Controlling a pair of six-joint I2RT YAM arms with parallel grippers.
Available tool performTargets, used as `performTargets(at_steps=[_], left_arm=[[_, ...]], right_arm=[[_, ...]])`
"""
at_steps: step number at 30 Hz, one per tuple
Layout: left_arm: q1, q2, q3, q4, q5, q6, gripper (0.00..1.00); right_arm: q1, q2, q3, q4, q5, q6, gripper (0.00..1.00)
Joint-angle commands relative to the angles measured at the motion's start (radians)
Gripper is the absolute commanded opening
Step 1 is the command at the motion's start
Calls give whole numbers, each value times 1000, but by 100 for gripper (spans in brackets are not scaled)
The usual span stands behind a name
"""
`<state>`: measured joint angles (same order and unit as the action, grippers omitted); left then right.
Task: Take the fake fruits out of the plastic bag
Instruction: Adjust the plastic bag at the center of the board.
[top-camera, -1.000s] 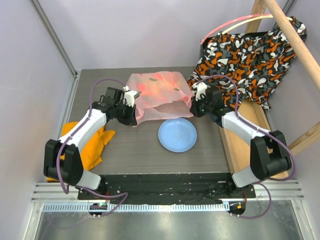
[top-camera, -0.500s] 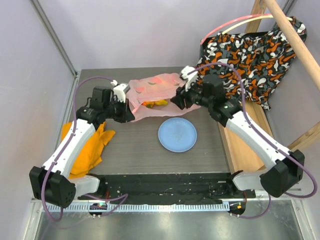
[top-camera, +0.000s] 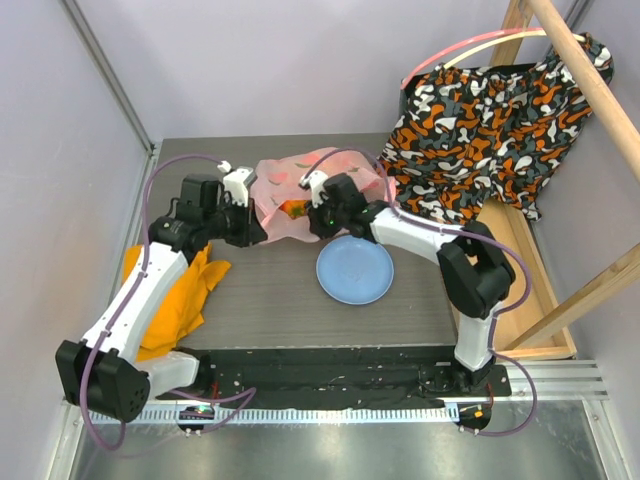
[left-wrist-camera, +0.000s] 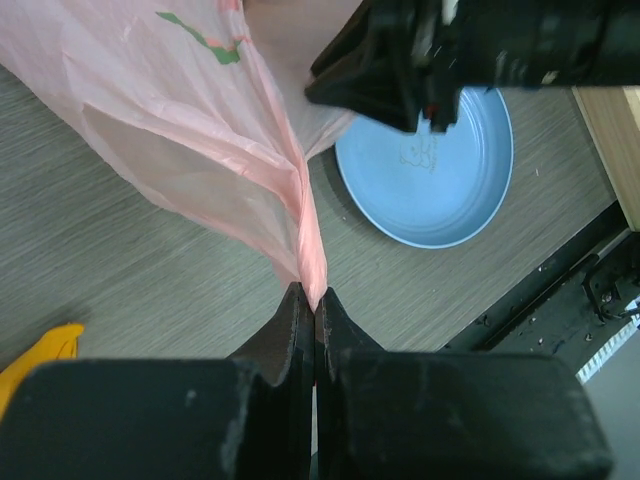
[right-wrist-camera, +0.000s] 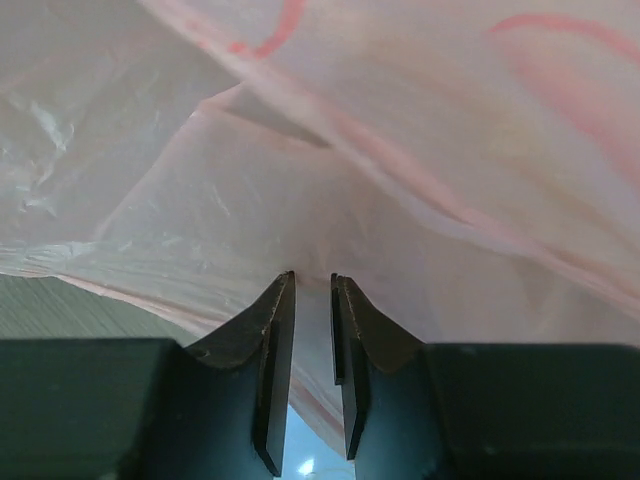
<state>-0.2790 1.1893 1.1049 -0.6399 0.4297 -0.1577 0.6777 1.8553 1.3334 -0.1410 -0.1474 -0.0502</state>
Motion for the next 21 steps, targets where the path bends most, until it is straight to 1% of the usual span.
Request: performTargets(at_steps=[1, 3, 6, 7, 10, 11, 15, 16, 17, 18, 19, 20, 21], left_arm=[[9, -48, -17, 25, 4, -3, 0], [11, -59, -19, 22, -5, 6, 0], [11, -72, -33, 13, -5, 9, 0], [11, -76, -43, 6, -5, 7, 0], [11, -97, -63, -14, 3, 1, 0], [12, -102, -68, -21, 7, 1, 0], [12, -117, -77, -36, 26, -5, 0], [12, -119, -77, -46, 27, -3, 0], [11, -120, -77, -50, 27, 0, 0], [11, -123, -76, -53, 29, 1, 0], [12, -123, -74, -61, 30, 3, 0], [11, -129, -74, -64, 33, 6, 0], [11, -131, -71, -67, 34, 7, 0]], right_arm=[[115, -4, 35, 47, 62, 44, 28], [161, -21, -16, 29, 37, 42, 29], [166, -51, -34, 53, 90, 38, 29], [161, -54, -11, 66, 138, 29, 29], [132, -56, 62, 70, 143, 23, 28], [126, -38, 82, 70, 184, 24, 28], [120, 30, 159, 64, 201, 4, 28], [121, 45, 182, 63, 203, 9, 30], [120, 57, 193, 61, 200, 13, 36], [121, 82, 203, 58, 192, 19, 49], [122, 94, 222, 58, 190, 44, 57], [122, 103, 231, 55, 195, 49, 62], [122, 117, 240, 50, 215, 88, 70]])
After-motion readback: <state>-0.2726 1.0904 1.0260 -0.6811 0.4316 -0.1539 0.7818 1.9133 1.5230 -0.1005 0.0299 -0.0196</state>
